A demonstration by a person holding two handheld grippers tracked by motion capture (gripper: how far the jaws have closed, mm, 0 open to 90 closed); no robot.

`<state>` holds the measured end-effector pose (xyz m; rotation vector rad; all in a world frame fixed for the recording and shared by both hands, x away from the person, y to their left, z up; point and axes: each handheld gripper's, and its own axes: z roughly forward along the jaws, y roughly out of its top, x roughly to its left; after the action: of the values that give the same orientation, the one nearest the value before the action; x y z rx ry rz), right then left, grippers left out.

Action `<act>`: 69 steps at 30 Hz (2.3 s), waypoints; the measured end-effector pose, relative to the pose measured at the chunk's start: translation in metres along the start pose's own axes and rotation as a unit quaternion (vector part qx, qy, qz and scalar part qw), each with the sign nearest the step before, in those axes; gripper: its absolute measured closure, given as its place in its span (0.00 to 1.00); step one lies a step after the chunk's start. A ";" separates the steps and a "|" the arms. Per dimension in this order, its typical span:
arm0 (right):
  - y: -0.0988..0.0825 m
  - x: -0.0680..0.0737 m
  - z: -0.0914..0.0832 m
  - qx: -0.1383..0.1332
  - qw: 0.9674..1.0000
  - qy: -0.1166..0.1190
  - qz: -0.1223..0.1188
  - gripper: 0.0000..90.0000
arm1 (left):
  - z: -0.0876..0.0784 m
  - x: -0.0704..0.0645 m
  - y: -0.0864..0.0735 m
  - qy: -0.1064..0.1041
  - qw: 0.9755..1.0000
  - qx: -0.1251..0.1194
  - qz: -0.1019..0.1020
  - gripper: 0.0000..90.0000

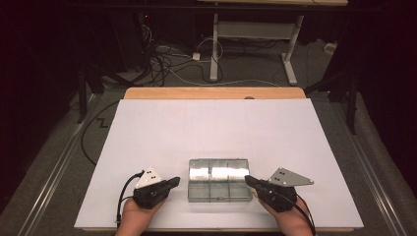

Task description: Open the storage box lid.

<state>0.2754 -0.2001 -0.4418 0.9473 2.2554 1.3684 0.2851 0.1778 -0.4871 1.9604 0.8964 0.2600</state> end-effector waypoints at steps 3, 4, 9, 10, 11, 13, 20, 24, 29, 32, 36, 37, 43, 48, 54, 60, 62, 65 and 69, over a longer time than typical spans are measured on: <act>0.003 0.004 0.005 0.004 1.000 0.007 -0.009 1.00 | 0.001 0.001 0.002 0.002 1.000 -0.008 0.010 0.98; 0.004 0.005 0.007 0.004 1.000 0.009 -0.012 1.00 | 0.001 0.002 0.002 0.004 1.000 -0.010 0.013 0.98; 0.008 0.010 0.015 -0.004 1.000 0.022 -0.010 1.00 | 0.004 0.002 0.001 0.001 1.000 -0.004 0.016 0.98; 0.008 0.012 0.016 -0.004 1.000 0.024 -0.011 1.00 | 0.004 0.001 0.001 0.002 1.000 -0.003 0.017 0.98; 0.008 0.013 0.017 -0.005 1.000 0.025 -0.011 1.00 | 0.004 0.001 0.001 0.004 1.000 -0.003 0.018 0.98; 0.008 0.015 0.019 -0.008 0.999 0.032 -0.009 1.00 | 0.004 0.001 0.001 0.005 1.000 -0.003 0.019 0.98; 0.009 0.026 0.024 -0.004 0.998 0.053 -0.015 1.00 | 0.005 0.001 0.000 -0.001 1.000 0.000 0.023 0.98; 0.009 0.034 0.027 0.000 0.998 0.067 -0.017 1.00 | 0.005 0.001 0.000 -0.003 1.000 0.001 0.021 0.98; 0.008 0.041 0.029 0.001 0.996 0.083 -0.021 1.00 | 0.005 0.002 0.000 -0.002 1.000 0.001 0.016 0.98; 0.008 0.044 0.028 -0.001 0.996 0.090 -0.019 1.00 | 0.005 0.003 0.001 -0.003 1.000 0.001 0.013 0.98; 0.006 0.050 0.029 0.005 0.995 0.098 -0.021 1.00 | 0.005 0.003 0.001 -0.002 1.000 0.001 0.008 0.98; 0.005 0.052 0.030 0.006 0.995 0.101 -0.021 1.00 | 0.005 0.004 0.001 -0.002 1.000 0.001 0.007 0.98; -0.002 0.059 0.035 0.020 0.993 0.111 -0.022 1.00 | 0.005 0.004 0.001 -0.005 1.000 0.001 0.005 0.98; -0.009 0.064 0.040 0.035 0.992 0.119 -0.021 1.00 | 0.005 0.004 0.001 -0.005 1.000 0.000 0.005 0.98; -0.018 0.065 0.046 0.055 0.991 0.123 -0.016 1.00 | 0.005 0.004 0.001 -0.008 1.000 0.001 0.006 0.98; -0.023 0.067 0.050 0.069 0.990 0.120 -0.016 1.00 | 0.005 0.004 0.001 -0.009 1.000 0.001 0.006 0.98; -0.024 0.067 0.051 0.073 0.990 0.119 -0.016 1.00 | 0.005 0.004 0.001 -0.009 1.000 0.001 0.006 0.98; -0.026 0.065 0.051 0.079 0.990 0.114 -0.011 1.00 | 0.005 0.004 0.001 -0.010 1.000 0.001 0.006 0.98; -0.028 0.061 0.050 0.082 0.991 0.106 -0.001 1.00 | 0.005 0.004 0.001 -0.010 1.000 0.002 0.006 0.98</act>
<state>0.2505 -0.1344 -0.4869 0.8871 2.5601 1.3568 0.2912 0.1772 -0.4898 1.9684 0.8743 0.2458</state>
